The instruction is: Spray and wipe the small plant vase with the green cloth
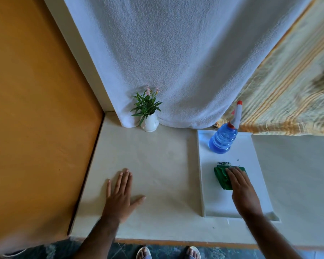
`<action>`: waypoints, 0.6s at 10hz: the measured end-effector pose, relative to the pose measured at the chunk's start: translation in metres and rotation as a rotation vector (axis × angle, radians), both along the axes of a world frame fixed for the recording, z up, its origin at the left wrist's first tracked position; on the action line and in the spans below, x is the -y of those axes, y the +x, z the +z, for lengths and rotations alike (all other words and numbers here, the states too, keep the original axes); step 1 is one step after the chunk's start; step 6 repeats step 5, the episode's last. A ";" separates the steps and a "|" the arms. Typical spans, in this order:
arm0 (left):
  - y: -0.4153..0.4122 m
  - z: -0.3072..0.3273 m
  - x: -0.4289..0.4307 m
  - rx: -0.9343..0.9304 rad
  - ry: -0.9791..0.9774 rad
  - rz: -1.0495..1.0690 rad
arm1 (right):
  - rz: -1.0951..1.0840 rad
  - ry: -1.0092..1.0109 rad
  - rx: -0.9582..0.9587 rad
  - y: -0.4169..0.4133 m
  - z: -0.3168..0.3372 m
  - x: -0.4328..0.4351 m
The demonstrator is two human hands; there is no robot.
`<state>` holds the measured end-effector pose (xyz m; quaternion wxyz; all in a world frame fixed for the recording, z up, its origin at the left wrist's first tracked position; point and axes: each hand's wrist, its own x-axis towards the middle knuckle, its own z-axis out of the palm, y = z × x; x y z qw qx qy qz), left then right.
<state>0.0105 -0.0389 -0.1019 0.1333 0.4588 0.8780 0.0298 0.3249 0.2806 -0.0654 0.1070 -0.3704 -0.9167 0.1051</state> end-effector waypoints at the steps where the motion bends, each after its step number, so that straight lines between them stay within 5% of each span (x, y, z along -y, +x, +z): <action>1: 0.000 -0.001 0.001 -0.016 -0.009 0.000 | 0.044 -0.018 0.086 0.011 -0.009 -0.001; 4: 0.000 -0.005 0.002 -0.021 -0.036 0.004 | 0.130 -0.019 0.326 0.017 -0.004 0.011; 6: -0.002 -0.006 -0.001 0.002 -0.046 0.029 | 0.155 0.006 0.269 -0.002 0.015 0.015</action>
